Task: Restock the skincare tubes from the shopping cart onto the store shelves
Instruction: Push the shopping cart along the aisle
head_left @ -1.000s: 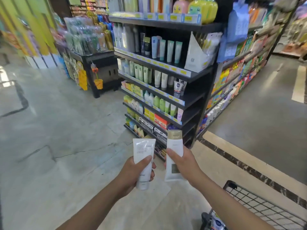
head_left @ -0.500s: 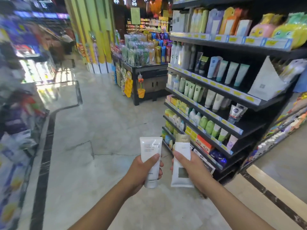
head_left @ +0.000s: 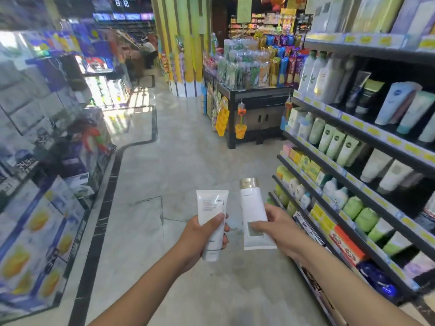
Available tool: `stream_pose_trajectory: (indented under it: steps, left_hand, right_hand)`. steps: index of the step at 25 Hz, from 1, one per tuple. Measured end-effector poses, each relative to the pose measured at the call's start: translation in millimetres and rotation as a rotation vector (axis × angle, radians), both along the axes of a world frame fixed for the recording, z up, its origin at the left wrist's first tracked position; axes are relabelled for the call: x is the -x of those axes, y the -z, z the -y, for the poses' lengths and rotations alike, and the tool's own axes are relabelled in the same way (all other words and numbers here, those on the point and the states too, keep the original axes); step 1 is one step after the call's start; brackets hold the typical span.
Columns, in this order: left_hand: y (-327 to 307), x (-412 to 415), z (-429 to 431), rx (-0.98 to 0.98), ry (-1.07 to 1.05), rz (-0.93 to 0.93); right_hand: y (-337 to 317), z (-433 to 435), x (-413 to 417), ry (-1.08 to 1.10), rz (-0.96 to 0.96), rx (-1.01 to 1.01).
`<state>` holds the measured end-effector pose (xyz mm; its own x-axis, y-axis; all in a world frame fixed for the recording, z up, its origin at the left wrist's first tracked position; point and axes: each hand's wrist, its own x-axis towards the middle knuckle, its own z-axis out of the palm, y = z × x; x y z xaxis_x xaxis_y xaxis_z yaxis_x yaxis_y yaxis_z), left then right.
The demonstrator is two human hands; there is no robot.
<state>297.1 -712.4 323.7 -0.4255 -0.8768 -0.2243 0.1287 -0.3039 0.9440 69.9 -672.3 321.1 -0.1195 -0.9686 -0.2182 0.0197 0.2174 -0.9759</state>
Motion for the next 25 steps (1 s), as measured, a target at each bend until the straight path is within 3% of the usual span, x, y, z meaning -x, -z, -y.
stream_pose_trajectory:
  steps: [4, 12, 17, 25]
  left_hand:
    - [4, 10, 57, -0.008, -0.058, -0.028]
    - [15, 40, 186, 0.000, 0.001, -0.013]
    - [18, 76, 276, -0.010, 0.136, -0.026]
    - [40, 180, 353, -0.076, 0.443, -0.013]
  right_hand:
    - [2, 66, 16, 0.090, -0.031, 0.018]
    - [-2, 170, 55, 0.219, -0.404, 0.108]
    - [-7, 223, 88, 0.376, -0.406, 0.058]
    - [1, 218, 160, 0.729, -0.179, -0.048]
